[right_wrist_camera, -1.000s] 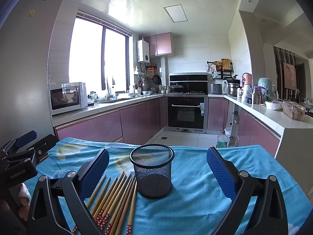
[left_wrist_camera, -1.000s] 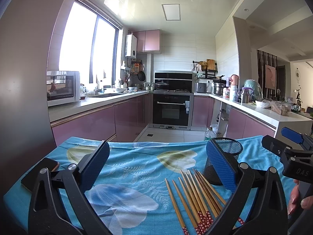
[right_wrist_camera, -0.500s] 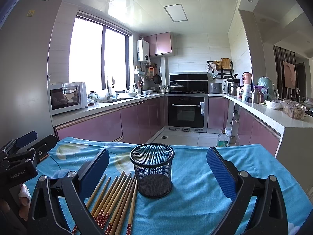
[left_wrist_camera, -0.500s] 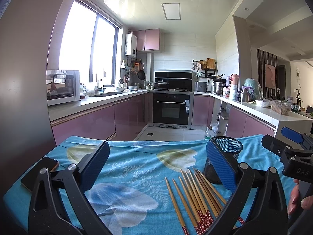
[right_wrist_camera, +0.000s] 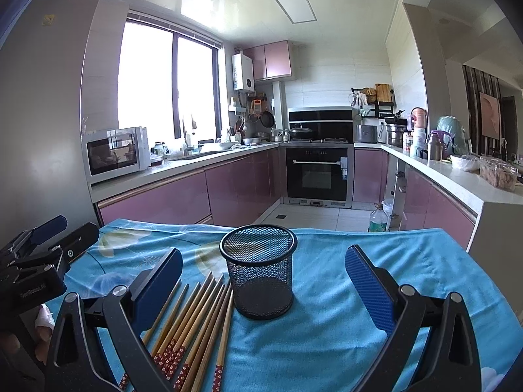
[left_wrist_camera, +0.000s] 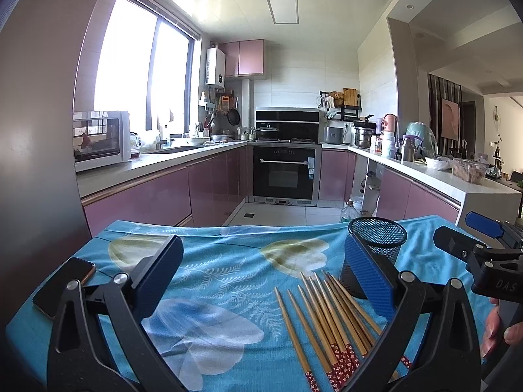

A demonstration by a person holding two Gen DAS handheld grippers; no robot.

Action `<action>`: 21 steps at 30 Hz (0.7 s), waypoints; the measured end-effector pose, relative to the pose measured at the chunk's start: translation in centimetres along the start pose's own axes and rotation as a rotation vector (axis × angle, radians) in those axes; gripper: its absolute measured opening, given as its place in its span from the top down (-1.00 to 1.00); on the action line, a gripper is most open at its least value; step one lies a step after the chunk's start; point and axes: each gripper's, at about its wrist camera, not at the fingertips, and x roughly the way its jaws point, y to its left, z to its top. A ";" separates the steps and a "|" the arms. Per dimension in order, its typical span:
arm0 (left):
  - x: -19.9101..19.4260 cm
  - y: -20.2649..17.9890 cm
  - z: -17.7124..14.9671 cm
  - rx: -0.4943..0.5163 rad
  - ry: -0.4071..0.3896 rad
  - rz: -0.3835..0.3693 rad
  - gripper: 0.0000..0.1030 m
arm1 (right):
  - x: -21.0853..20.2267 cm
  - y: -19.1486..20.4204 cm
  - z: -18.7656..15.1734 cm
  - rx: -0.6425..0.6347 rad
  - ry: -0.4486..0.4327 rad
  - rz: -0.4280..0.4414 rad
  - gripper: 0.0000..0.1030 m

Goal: Organize utensils
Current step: 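Lower the right gripper onto a wooden chopstick and close it while the left gripper grasps another chopstick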

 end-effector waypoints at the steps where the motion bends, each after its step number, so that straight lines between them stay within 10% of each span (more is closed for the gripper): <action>1: 0.2 0.0 -0.1 0.003 0.013 -0.007 -0.89 | 0.2 -0.1 0.0 -0.001 0.009 0.001 -0.87; 11: 4.8 0.7 -2.0 0.046 0.273 -0.060 -0.89 | 5.5 0.3 -3.4 -0.049 0.322 0.072 -0.22; 21: 9.9 -1.0 -6.0 0.146 0.539 -0.131 -0.40 | 8.5 2.3 -4.6 -0.085 0.523 0.143 0.35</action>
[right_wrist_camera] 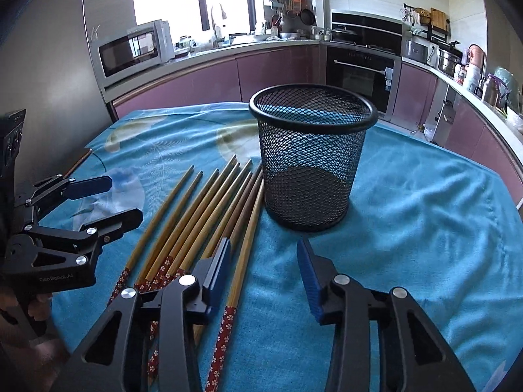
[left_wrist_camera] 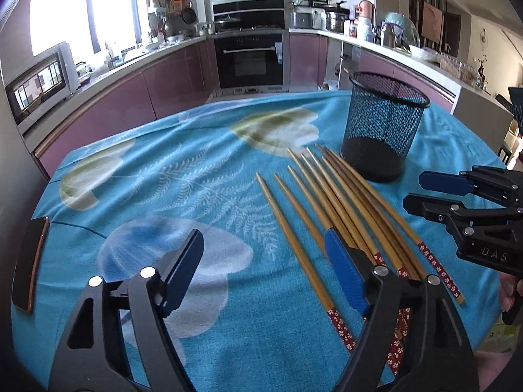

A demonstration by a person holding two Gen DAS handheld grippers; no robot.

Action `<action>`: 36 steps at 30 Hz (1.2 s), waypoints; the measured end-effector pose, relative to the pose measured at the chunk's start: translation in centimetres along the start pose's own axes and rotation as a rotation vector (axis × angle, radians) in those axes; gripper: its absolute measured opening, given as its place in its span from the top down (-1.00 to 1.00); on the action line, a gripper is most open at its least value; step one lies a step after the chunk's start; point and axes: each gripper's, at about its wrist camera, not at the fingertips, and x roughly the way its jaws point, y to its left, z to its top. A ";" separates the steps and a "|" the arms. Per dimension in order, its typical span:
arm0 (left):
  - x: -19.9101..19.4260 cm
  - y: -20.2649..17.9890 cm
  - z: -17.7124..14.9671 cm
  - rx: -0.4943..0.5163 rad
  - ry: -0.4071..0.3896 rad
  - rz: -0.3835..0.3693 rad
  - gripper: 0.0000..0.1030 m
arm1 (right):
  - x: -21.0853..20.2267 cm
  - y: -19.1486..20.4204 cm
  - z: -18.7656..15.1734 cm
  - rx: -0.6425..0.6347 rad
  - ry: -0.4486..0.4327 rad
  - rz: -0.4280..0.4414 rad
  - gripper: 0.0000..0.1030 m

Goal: Organize utensils
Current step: 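Lower the right gripper onto a wooden chopstick and close it while the left gripper grasps another chopstick, then lift the held chopsticks upright with both grippers and carry them over the mesh holder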

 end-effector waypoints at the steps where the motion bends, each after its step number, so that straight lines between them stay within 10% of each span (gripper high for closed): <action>1: 0.5 -0.2 -0.1 0.006 0.017 -0.010 -0.40 | 0.3 0.0 0.2 -0.002 0.015 0.001 0.37; 14: 3.8 -0.5 0.8 0.002 0.130 -0.094 0.05 | 2.6 0.1 0.9 -0.005 0.084 0.019 0.58; 21: 4.1 -0.1 1.5 -0.039 0.150 -0.128 0.66 | 3.2 -0.5 1.5 0.048 0.095 0.060 0.88; 36: 1.4 0.7 1.9 -0.096 0.084 -0.160 0.85 | -1.5 -0.4 1.8 0.043 -0.022 0.159 0.89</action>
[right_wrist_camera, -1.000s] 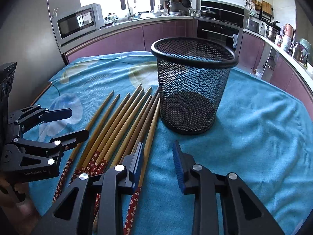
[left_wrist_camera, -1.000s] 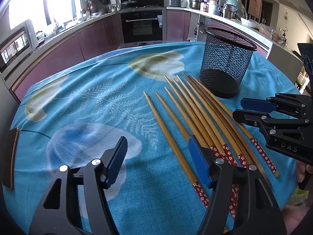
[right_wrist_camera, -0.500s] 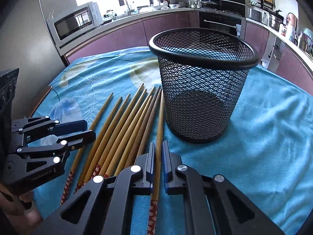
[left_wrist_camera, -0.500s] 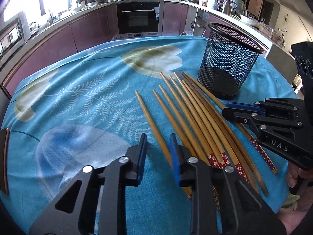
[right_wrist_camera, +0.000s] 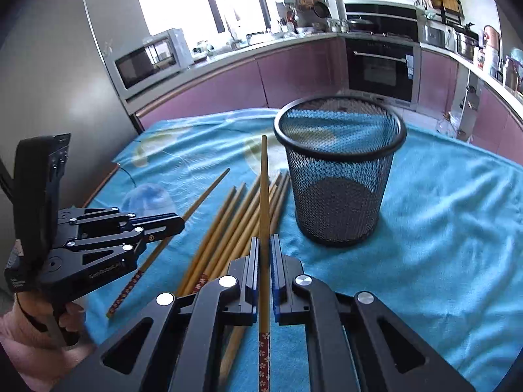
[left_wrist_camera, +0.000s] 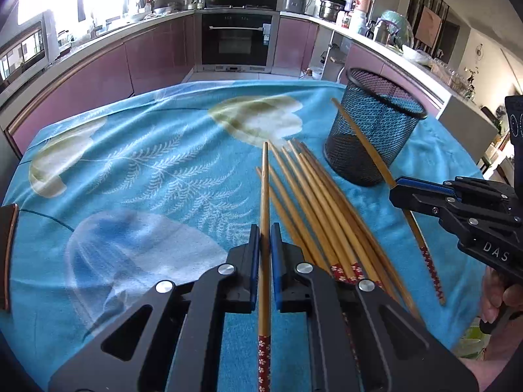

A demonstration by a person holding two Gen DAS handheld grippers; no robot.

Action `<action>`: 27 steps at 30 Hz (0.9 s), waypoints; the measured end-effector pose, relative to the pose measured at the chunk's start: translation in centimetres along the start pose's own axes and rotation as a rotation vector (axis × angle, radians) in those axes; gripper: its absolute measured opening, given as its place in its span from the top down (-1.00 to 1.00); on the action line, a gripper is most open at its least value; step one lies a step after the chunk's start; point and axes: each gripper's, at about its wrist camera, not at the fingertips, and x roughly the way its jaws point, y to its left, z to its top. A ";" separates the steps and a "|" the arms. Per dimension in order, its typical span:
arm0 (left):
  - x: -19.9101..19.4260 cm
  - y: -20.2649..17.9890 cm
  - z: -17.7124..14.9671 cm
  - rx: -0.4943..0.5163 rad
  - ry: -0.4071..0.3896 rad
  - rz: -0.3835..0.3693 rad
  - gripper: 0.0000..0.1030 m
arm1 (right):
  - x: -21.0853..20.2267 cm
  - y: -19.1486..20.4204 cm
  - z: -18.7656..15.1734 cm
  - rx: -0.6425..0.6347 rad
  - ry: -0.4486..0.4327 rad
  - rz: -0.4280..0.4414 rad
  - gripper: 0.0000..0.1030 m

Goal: Organize utensils
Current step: 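Lift the held chopsticks upright with both grippers and carry them over the mesh holder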

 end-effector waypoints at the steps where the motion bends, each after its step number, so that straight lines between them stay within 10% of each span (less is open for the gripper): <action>1: -0.6 0.1 0.1 -0.002 -0.009 -0.015 0.85 | -0.7 0.1 0.1 -0.006 -0.017 0.004 0.89; 27: -15.7 -4.1 10.4 0.041 -0.425 -0.281 0.86 | -10.5 -2.7 7.7 -0.025 -0.336 0.024 0.89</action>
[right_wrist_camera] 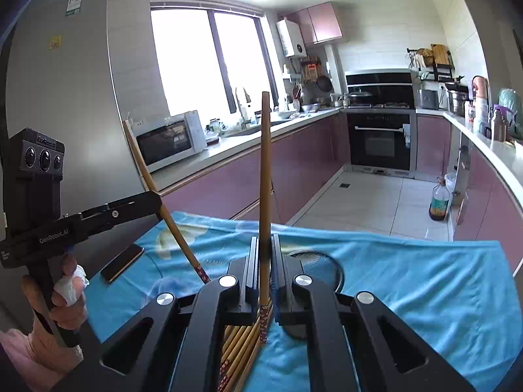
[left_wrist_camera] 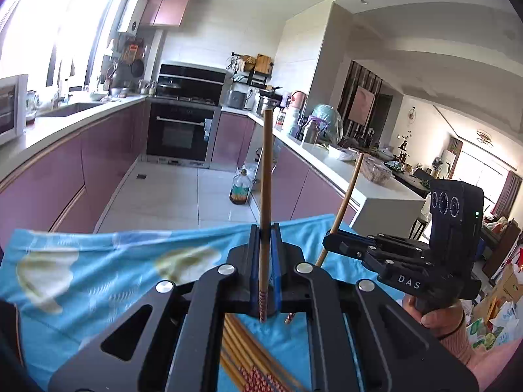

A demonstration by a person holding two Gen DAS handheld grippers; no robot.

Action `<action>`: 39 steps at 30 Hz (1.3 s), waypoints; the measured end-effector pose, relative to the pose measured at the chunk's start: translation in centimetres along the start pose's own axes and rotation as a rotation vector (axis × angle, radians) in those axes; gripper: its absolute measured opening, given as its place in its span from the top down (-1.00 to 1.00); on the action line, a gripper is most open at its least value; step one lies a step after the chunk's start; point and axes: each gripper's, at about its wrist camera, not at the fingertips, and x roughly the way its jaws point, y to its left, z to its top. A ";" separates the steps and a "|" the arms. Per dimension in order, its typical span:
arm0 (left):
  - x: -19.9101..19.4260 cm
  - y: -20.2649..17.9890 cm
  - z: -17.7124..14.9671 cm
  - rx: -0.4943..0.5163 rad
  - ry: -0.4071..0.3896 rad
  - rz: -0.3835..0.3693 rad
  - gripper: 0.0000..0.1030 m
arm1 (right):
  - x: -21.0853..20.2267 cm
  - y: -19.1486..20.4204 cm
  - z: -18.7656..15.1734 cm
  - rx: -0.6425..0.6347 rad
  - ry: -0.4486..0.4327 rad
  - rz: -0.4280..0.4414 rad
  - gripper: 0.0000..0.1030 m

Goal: Organize utensils
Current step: 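Lift the held chopsticks upright with both grippers and carry them over the mesh holder, then lower both chopsticks into the mesh holder and open both grippers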

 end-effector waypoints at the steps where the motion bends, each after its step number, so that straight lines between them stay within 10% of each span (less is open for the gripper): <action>1: 0.3 -0.4 0.6 0.006 -0.005 -0.003 0.86 | -0.1 -0.4 0.7 -0.004 -0.012 -0.005 0.89; 13: 4.8 -3.3 5.2 0.055 -0.033 -0.017 0.86 | 2.5 -4.2 3.5 0.019 -0.038 -0.060 0.89; 26: 14.3 -0.7 -1.1 0.057 0.252 -0.017 0.86 | 10.5 -6.1 -0.5 0.054 0.247 -0.067 0.88; 39: 18.0 1.2 -1.7 0.072 0.287 0.033 0.69 | 10.4 -6.2 -0.2 0.102 0.240 -0.080 0.82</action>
